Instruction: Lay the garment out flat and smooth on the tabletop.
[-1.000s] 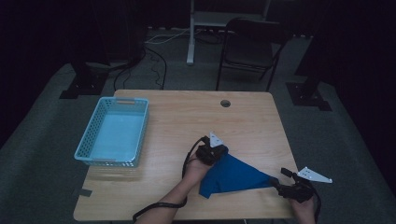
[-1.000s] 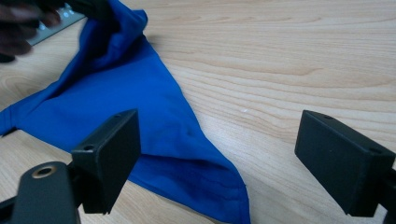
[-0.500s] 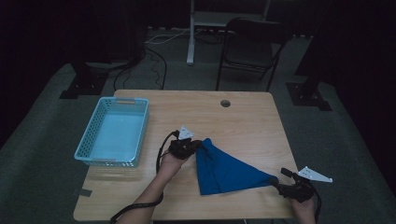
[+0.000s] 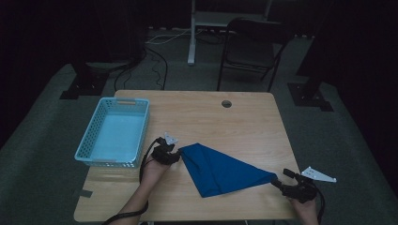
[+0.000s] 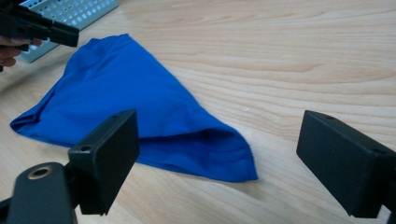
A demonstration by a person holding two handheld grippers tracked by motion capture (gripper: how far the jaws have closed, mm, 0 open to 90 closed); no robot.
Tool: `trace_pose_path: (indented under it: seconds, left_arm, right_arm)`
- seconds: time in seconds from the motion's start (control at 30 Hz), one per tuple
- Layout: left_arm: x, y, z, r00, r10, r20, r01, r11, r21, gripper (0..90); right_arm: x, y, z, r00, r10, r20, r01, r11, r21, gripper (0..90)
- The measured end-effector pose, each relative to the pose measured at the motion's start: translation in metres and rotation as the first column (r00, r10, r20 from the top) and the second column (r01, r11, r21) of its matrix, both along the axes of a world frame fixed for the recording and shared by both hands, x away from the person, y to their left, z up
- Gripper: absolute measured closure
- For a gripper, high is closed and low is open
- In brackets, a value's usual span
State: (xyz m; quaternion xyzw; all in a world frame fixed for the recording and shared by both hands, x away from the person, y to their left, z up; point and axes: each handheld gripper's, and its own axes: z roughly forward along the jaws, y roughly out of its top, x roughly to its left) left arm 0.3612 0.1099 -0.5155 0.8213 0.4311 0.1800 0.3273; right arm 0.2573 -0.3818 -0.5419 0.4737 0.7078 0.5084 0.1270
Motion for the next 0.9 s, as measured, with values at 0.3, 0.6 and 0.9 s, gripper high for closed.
trace_pose_path:
  seconds: [0.3, 0.6, 0.9]
  left_arm:
    - [-0.047, -0.048, 0.02, 0.9692, -0.243, 0.039, 0.246, 0.961, -0.126, 52.9]
    - [-0.073, -0.077, 0.01, 0.9362, -0.351, 0.008, 0.349, 0.9274, -0.134, 52.8]
    - [-0.086, -0.072, -0.011, 0.9273, -0.373, -0.036, 0.369, 0.9262, -0.076, 48.6]
  right_arm:
    - [-0.003, 0.039, 0.032, 0.9934, 0.107, 0.042, -0.104, 0.993, -0.056, 12.6]
    - [-0.004, 0.138, 0.039, 0.9255, 0.377, 0.038, -0.367, 0.918, -0.152, 21.5]
    - [-0.005, 0.18, 0.016, 0.8806, 0.473, -0.02, -0.453, 0.83, -0.326, 36.7]
